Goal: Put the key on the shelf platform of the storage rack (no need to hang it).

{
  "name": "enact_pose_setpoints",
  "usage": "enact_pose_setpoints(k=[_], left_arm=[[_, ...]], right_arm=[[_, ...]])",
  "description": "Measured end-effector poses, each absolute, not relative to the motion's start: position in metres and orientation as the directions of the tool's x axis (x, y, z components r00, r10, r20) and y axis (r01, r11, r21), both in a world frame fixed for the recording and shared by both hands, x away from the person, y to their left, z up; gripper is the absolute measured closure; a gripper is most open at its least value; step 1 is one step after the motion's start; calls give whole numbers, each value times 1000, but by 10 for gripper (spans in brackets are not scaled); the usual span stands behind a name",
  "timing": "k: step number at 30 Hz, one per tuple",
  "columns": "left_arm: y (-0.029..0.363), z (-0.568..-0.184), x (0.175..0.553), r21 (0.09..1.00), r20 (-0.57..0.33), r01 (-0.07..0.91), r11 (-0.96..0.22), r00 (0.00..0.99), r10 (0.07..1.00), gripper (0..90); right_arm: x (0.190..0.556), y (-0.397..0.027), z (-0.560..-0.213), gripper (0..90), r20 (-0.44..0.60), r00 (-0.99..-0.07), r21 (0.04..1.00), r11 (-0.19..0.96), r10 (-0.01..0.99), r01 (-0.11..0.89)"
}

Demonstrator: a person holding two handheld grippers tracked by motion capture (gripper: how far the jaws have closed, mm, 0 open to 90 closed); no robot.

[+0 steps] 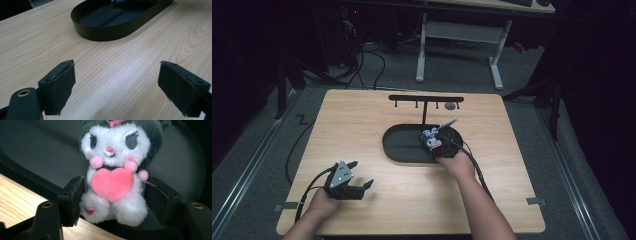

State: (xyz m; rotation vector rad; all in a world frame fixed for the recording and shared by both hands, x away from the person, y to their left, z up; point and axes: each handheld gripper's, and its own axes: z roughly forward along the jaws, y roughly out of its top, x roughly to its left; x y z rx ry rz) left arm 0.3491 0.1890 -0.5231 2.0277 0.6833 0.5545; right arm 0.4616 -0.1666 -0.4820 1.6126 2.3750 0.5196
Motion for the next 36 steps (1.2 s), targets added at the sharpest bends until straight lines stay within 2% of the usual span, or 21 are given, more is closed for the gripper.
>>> enact_pose_setpoints(k=[7, 20, 24, 36], left_arm=[[189, -523, 349, 860, 119, 252, -444, 746, 655, 153], [188, -523, 349, 856, 126, 253, -451, 744, 656, 153], [188, -524, 349, 855, 129, 252, -453, 742, 657, 153], [188, -523, 350, 854, 128, 254, -453, 742, 658, 153]], right_arm=[[459, -169, -476, 261, 4, -365, 424, 329, 931, 844], [438, -174, -460, 255, 1, -380, 483, 332, 925, 810], [431, -177, -461, 252, -6, -400, 512, 347, 916, 786], [414, -189, -465, 238, -6, -380, 549, 321, 925, 772]])
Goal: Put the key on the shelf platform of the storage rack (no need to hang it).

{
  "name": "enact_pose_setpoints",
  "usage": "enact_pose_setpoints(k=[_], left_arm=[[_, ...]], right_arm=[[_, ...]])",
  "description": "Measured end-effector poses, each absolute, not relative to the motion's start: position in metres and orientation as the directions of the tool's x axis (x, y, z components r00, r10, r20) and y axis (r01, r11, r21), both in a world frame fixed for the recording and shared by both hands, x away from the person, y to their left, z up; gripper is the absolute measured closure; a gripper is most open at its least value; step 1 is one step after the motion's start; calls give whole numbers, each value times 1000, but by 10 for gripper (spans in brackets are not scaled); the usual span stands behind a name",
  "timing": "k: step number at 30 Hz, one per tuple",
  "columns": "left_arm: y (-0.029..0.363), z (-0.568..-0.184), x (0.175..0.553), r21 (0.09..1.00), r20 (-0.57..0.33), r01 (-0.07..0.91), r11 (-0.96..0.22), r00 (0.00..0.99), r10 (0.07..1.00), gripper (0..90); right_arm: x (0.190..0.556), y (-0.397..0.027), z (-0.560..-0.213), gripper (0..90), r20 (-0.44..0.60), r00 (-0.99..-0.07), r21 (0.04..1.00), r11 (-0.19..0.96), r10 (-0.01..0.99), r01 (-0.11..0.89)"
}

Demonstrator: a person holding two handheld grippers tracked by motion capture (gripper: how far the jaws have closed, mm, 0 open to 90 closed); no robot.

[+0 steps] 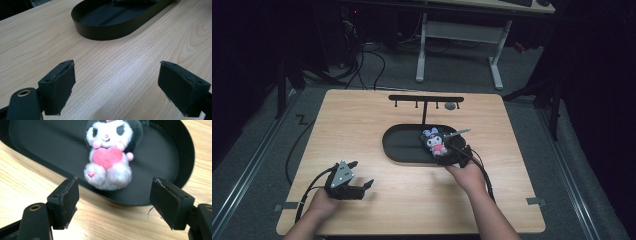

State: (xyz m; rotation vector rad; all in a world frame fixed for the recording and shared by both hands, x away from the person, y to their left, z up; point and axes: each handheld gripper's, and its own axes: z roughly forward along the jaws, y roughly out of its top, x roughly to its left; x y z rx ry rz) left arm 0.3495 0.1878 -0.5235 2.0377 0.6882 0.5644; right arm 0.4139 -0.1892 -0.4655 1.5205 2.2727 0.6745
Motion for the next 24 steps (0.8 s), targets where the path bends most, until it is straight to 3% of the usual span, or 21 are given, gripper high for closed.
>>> enact_pose_setpoints(k=[24], left_arm=[[187, -523, 352, 847, 119, 272, -457, 740, 662, 154]], right_arm=[[336, -247, -500, 194, 44, -332, 727, 197, 942, 657]])
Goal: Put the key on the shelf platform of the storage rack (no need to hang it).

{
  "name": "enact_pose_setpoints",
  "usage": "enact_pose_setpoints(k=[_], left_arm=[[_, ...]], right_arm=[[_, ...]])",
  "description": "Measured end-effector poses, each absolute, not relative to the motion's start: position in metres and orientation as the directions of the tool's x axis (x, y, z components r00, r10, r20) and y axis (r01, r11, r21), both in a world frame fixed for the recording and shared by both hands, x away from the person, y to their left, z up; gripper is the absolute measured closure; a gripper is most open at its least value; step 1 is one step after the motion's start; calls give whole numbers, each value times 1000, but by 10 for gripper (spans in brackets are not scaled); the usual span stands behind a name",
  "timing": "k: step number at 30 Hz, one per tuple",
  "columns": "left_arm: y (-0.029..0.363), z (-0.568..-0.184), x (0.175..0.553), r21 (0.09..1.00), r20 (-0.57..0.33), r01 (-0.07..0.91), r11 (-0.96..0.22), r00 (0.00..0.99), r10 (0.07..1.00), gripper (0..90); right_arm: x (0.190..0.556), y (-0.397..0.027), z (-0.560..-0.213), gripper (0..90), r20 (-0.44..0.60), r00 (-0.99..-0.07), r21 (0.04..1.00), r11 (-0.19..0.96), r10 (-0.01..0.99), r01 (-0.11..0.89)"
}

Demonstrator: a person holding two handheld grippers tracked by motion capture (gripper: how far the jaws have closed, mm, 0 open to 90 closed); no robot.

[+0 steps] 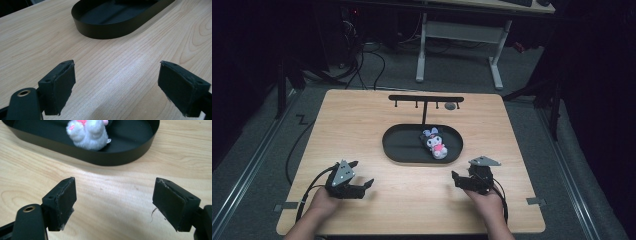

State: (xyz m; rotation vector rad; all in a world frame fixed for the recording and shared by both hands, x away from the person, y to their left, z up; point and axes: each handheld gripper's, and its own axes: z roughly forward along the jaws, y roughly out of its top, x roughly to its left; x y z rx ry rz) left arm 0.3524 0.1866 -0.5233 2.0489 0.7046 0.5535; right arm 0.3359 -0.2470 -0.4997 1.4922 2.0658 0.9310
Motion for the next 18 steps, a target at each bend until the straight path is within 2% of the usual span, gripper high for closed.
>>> enact_pose_setpoints(k=[18], left_arm=[[187, -523, 351, 851, 124, 264, -453, 738, 663, 153]], right_arm=[[273, -256, -515, 181, -30, -386, 831, 238, 922, 503]])
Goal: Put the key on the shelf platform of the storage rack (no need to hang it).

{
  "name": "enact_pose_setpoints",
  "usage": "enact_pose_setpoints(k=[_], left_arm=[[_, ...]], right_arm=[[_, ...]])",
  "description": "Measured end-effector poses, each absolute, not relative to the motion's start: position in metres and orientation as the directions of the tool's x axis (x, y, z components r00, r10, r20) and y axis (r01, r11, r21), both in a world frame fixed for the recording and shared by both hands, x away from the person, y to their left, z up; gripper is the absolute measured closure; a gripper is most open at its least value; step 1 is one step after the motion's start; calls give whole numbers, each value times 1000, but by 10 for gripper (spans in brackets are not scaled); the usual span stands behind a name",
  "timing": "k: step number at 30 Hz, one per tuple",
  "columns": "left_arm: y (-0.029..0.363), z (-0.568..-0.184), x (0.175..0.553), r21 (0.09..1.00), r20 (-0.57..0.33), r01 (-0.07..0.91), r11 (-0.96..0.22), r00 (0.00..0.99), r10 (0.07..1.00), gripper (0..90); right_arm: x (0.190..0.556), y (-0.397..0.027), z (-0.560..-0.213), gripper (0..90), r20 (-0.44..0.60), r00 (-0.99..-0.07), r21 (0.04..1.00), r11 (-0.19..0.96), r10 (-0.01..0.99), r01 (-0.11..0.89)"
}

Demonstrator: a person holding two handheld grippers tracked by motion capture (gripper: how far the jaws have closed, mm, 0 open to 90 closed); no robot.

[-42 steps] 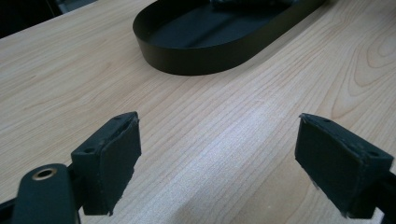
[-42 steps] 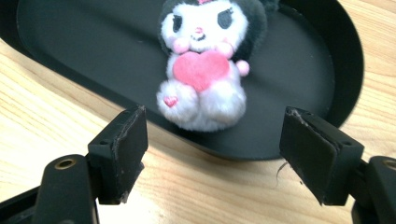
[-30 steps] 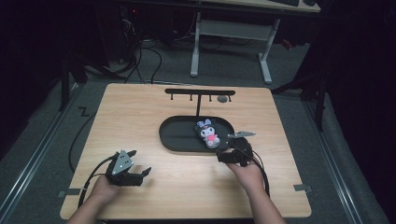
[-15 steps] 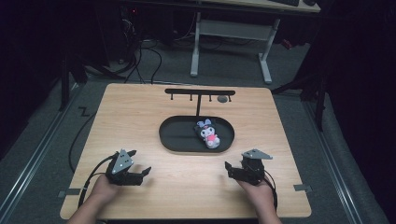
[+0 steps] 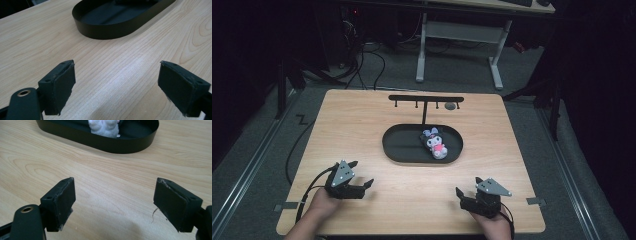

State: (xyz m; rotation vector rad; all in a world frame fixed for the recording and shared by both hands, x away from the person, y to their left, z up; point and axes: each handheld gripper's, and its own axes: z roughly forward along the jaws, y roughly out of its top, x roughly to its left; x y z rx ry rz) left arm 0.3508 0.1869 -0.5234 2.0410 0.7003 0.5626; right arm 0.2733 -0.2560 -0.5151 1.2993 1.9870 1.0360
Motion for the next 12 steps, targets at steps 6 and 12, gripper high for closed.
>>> enact_pose_setpoints(k=[6, 12], left_arm=[[189, -523, 350, 859, 118, 257, -444, 744, 658, 154], [191, -523, 347, 866, 125, 236, -440, 750, 649, 154]], right_arm=[[270, -254, -520, 181, -19, -375, 829, 224, 927, 512], [275, -252, -518, 180, -31, -357, 842, 217, 933, 494]])
